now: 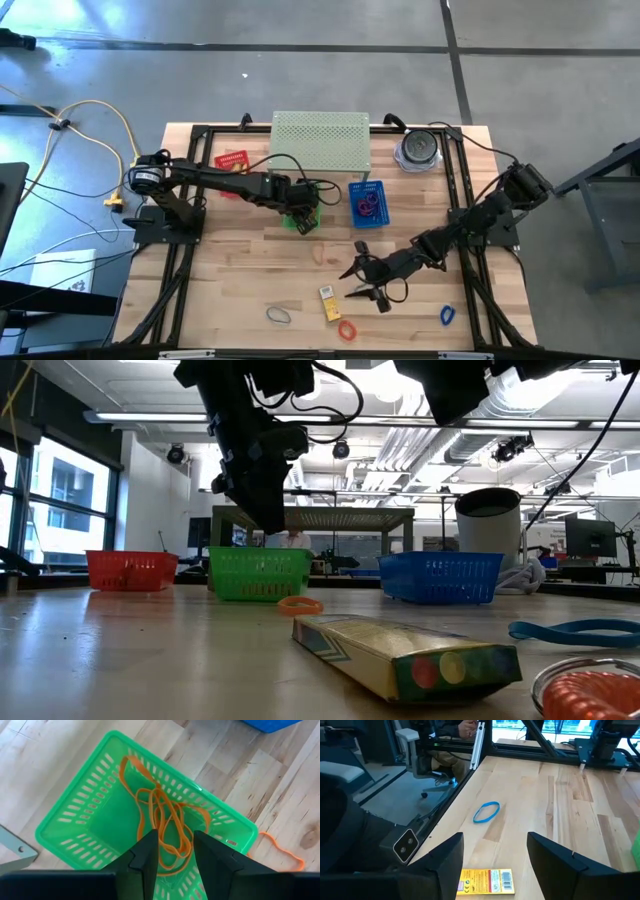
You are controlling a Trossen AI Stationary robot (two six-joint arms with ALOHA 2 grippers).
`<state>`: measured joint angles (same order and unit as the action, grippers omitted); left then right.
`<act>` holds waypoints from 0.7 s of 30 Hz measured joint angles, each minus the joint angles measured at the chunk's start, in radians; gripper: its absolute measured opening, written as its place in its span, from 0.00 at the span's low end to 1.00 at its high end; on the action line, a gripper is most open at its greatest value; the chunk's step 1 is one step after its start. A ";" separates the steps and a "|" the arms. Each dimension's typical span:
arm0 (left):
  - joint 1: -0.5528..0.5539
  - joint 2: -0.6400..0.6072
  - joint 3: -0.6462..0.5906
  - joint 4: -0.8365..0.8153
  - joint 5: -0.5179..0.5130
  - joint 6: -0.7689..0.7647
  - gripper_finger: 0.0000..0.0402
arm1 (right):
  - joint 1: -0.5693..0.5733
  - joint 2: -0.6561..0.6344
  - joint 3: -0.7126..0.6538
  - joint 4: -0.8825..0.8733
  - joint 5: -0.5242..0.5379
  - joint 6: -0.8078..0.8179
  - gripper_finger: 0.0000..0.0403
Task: Pick & Place Office Desk Supplies
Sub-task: Put the orange rubber band into the green bin
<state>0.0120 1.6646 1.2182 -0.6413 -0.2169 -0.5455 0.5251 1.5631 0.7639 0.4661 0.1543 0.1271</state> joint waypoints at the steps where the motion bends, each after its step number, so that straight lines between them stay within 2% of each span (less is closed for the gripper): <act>1: 0.000 0.000 0.000 0.000 0.000 0.000 0.30 | 0.000 0.000 0.000 0.000 0.000 0.001 0.52; 21: 0.000 0.000 0.000 0.000 0.000 0.000 0.30 | 0.000 0.000 0.000 -0.005 -0.019 0.007 0.52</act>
<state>0.0120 1.6650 1.2186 -0.6414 -0.2169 -0.5457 0.5255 1.5631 0.7639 0.4611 0.1356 0.1345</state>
